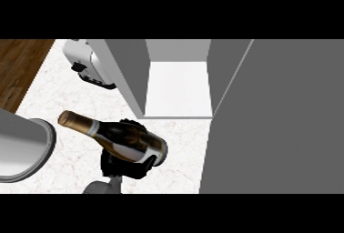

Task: Pick up the wine, place it into the cabinet and close the cabinet

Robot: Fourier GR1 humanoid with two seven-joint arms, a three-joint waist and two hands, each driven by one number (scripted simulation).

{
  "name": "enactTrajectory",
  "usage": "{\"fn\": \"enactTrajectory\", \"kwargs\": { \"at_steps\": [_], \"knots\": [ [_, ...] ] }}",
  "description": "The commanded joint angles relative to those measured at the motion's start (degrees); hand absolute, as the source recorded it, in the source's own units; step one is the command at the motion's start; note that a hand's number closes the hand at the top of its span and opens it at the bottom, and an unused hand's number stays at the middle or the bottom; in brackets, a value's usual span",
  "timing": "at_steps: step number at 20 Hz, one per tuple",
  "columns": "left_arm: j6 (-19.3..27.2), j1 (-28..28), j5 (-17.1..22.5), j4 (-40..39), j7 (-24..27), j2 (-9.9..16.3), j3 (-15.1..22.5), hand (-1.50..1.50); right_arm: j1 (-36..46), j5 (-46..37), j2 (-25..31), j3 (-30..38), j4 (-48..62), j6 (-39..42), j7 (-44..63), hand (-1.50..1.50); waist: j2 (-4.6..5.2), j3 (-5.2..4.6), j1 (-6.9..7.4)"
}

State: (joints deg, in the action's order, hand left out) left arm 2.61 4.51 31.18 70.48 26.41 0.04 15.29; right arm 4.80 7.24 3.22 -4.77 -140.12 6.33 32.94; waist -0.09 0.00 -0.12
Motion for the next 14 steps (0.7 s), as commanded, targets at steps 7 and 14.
{"fn": "enactTrajectory", "kwargs": {
  "at_steps": [7, 14],
  "knots": [
    [12.0, 4.8, 11.0, -6.5, 6.6, 0.0, 10.9, 1.5, -0.3, 4.1, 0.5, 0.6, -5.3, -0.6, 5.2, -1.5, 0.11, -0.03, -0.42],
    [10.9, 11.9, 19.4, -20.0, 15.5, 0.0, 14.0, 1.5, -1.7, 1.8, -0.7, -0.5, -0.6, 1.6, -0.3, -1.5, 0.28, -0.06, -0.83]
  ]
}}
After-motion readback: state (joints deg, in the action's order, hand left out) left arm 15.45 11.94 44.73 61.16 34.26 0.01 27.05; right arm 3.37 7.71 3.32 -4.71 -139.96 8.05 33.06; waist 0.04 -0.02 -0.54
